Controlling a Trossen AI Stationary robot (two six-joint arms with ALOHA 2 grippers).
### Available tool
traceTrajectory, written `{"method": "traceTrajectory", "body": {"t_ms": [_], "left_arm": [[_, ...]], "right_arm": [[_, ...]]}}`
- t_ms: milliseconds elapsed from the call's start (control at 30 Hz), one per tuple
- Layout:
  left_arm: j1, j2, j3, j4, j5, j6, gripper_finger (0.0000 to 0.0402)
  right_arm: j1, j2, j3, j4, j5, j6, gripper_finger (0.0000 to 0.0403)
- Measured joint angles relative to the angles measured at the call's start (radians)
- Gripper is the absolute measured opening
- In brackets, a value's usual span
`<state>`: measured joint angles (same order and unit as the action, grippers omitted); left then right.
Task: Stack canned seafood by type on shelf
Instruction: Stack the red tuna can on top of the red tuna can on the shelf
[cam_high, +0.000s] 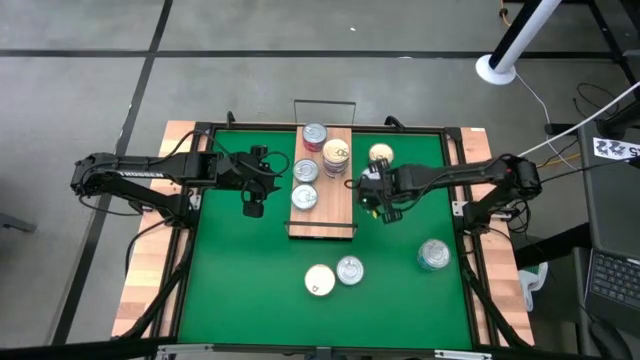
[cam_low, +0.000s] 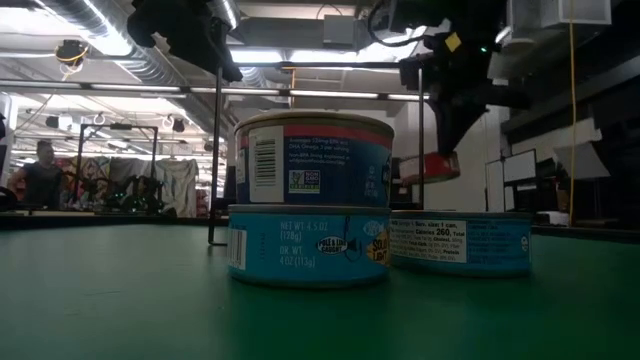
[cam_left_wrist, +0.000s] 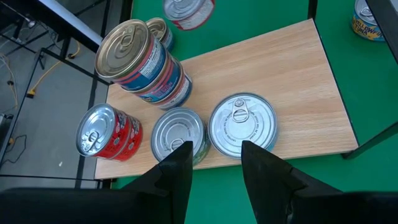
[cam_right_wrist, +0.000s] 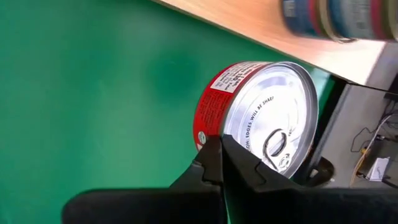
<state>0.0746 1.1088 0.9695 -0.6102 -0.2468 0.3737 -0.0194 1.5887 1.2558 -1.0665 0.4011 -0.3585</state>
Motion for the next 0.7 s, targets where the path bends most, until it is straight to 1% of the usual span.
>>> {"method": "traceTrajectory", "body": {"t_ms": [300,700], "left_arm": [[0.000,0.000,0.000,0.000,0.000,0.000,0.0131],[0.000,0.000,0.000,0.000,0.000,0.000,0.0131]], "right_arm": [[-0.092,0.000,0.113,-0.067,0.004,-0.092,0.0000],[-0.247,0.000,0.226,-0.057,0.011,-0.231,0.0000]]}}
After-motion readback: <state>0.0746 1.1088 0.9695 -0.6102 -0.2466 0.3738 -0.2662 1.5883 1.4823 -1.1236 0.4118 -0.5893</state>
